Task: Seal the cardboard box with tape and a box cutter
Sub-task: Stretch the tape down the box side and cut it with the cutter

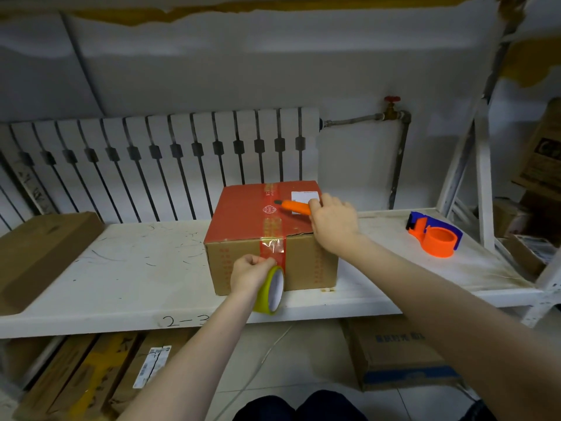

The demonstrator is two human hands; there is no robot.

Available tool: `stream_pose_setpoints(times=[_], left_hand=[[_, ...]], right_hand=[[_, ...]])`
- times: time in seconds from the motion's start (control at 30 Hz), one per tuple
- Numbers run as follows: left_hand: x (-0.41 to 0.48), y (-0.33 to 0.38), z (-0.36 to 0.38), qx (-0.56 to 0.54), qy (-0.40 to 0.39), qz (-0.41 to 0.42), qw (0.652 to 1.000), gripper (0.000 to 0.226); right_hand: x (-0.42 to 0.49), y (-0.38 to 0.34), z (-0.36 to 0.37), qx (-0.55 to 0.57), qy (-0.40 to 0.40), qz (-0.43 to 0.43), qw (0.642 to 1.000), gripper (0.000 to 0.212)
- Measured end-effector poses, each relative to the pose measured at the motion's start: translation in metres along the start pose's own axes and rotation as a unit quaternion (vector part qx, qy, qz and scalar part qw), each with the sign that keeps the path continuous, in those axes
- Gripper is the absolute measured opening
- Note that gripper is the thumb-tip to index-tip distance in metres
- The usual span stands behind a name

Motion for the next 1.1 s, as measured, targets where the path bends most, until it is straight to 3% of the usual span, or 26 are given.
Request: stream_pose_setpoints(times=[0.1, 0.2, 0.27, 0.43, 0.6, 0.7, 0.83, 0.9, 1.0, 1.1], left_hand=[[0.002, -0.003, -0.001, -0.001, -0.009, 0.001, 1.000, 0.022], [0.005, -0.010, 0.000, 0.002, -0.019, -0.004, 1.000, 0.024], [0.005, -0.017, 0.001, -0.012, -0.021, -0.019, 1.000, 0.028], [0.003, -0.025, -0.001, 0.001, -0.037, -0.014, 0.999, 0.028], [0.004, 0.021, -0.024, 0.089, -0.035, 0.088, 0.991, 0.024], [-0.010, 0.068, -0.053, 0.194, 0.022, 0.193, 0.962, 0.020], [-0.034, 0.121, -0.078, 0.339, 0.136, 0.322, 0.874, 0.023], [-0.026, 0.129, -0.077, 0.376, 0.169, 0.340, 0.845, 0.029], [0.001, 0.122, -0.065, 0.412, 0.168, 0.331, 0.832, 0.027], [0.023, 0.112, -0.055, 0.387, 0.177, 0.348, 0.835, 0.028]], right_hand=[[0.010, -0.002, 0.016, 0.042, -0.021, -0.004, 0.999, 0.037], [0.001, -0.020, 0.033, 0.086, -0.048, -0.136, 0.986, 0.037], [-0.008, -0.026, 0.043, 0.096, -0.057, -0.180, 0.977, 0.039], [-0.010, -0.032, 0.044, 0.131, -0.046, -0.150, 0.979, 0.045], [-0.013, -0.029, 0.046, 0.159, -0.036, -0.140, 0.977, 0.044], [-0.018, -0.027, 0.047, 0.188, -0.024, -0.132, 0.973, 0.046], [-0.023, -0.024, 0.046, 0.211, -0.036, -0.116, 0.970, 0.056], [-0.024, -0.021, 0.046, 0.220, -0.068, -0.108, 0.967, 0.059], [-0.025, -0.016, 0.043, 0.218, -0.081, -0.108, 0.967, 0.057], [-0.027, -0.002, 0.038, 0.202, -0.001, -0.093, 0.975, 0.050]])
Point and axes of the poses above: each hand's wrist, its own x-axis towards the middle knuckle, its own z-axis out of the palm, y = z × x, the point moved 5 cm from there along x, towards the middle knuckle, and after that the axes turned 15 degrees about x, right-handed, at the moved point
